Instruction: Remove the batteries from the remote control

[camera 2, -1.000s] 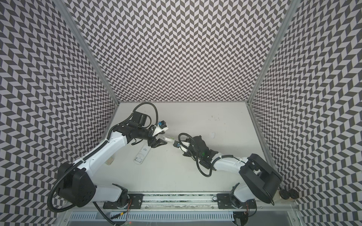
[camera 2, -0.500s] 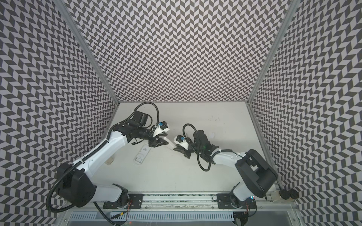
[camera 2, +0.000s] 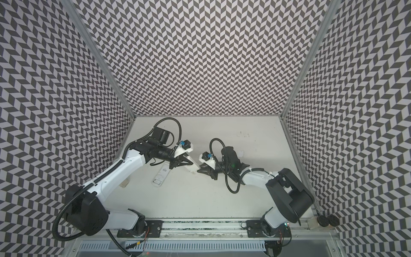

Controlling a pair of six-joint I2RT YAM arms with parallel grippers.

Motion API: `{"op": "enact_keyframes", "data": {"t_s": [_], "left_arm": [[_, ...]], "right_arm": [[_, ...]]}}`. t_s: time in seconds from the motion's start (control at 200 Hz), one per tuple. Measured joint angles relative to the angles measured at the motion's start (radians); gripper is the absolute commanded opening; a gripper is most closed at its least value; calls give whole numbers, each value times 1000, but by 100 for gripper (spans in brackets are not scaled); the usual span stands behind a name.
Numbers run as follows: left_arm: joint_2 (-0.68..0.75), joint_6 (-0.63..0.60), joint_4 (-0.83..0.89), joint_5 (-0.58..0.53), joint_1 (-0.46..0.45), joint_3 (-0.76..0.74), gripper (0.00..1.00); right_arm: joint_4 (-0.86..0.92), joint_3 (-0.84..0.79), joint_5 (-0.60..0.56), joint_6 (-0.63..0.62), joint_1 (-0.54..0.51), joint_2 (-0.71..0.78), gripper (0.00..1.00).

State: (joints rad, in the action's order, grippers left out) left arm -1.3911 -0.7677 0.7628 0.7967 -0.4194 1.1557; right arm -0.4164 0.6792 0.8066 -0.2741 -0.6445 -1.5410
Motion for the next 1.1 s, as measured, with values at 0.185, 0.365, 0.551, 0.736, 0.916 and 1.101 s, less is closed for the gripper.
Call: {"op": "enact_keyframes", "data": {"t_s": [0.185, 0.365, 0.551, 0.736, 0.916, 1.101], "left_arm": [[-1, 58, -39, -66, 16, -14, 0], [-1, 159, -101, -148, 52, -36, 0], [-1, 296, -197, -227, 95, -40, 0], [2, 436, -302, -222, 187, -72, 0], [6, 536, -361, -153, 246, -116, 0], [11, 594, -402, -67, 250, -127, 0]], "right_arm": [[-90, -15, -52, 62, 7, 17, 52], [-190, -84, -118, 142, 33, 92, 58], [-245, -116, -251, 266, 41, 105, 58], [-369, -138, -335, 445, 37, 78, 59], [-409, -105, -380, 581, 1, -4, 64], [-454, -39, -388, 734, -21, -113, 71]]}}
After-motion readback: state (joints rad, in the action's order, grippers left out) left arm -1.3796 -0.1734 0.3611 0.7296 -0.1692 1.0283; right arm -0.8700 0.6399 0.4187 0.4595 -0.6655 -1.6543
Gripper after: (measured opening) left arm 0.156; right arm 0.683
